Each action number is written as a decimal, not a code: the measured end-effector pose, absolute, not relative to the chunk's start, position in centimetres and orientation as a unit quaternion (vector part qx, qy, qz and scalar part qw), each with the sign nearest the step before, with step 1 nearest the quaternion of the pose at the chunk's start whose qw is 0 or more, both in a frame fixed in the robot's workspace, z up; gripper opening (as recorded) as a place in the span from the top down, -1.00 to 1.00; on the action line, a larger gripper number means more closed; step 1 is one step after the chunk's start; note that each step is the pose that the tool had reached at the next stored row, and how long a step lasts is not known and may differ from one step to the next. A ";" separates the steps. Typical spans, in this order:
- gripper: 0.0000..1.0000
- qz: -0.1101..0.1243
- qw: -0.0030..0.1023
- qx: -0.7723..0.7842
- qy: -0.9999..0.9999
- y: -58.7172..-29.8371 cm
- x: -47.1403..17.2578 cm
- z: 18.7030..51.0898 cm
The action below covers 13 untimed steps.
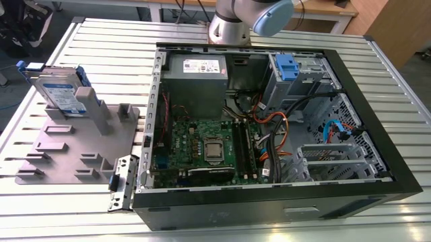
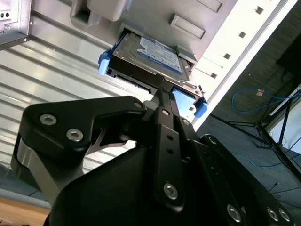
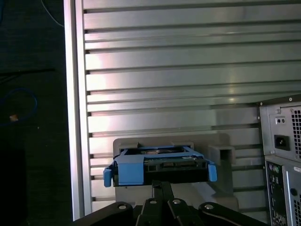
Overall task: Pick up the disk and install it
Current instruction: 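Reach for the disk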
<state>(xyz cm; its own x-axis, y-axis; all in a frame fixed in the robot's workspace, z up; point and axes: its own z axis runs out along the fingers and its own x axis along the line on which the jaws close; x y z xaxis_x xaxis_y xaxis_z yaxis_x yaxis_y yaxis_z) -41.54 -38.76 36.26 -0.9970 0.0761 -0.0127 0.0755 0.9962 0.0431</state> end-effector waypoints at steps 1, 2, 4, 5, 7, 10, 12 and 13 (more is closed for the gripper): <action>0.79 0.021 0.007 0.038 0.999 -38.8 -41.5 36.3; 0.79 0.021 0.007 0.038 0.999 -38.8 -41.5 36.3; 0.79 0.021 0.007 0.038 0.999 -38.8 -41.5 36.3; 0.79 0.021 0.007 0.038 0.999 -38.8 -41.5 36.2; 0.79 0.021 0.007 0.038 0.999 -38.8 -41.3 36.2; 0.79 0.021 0.007 0.038 0.999 -38.8 -41.3 36.0; 0.79 0.021 0.007 0.037 0.999 -38.8 -41.3 35.7; 0.79 0.021 0.007 0.037 0.999 -38.8 -41.3 35.6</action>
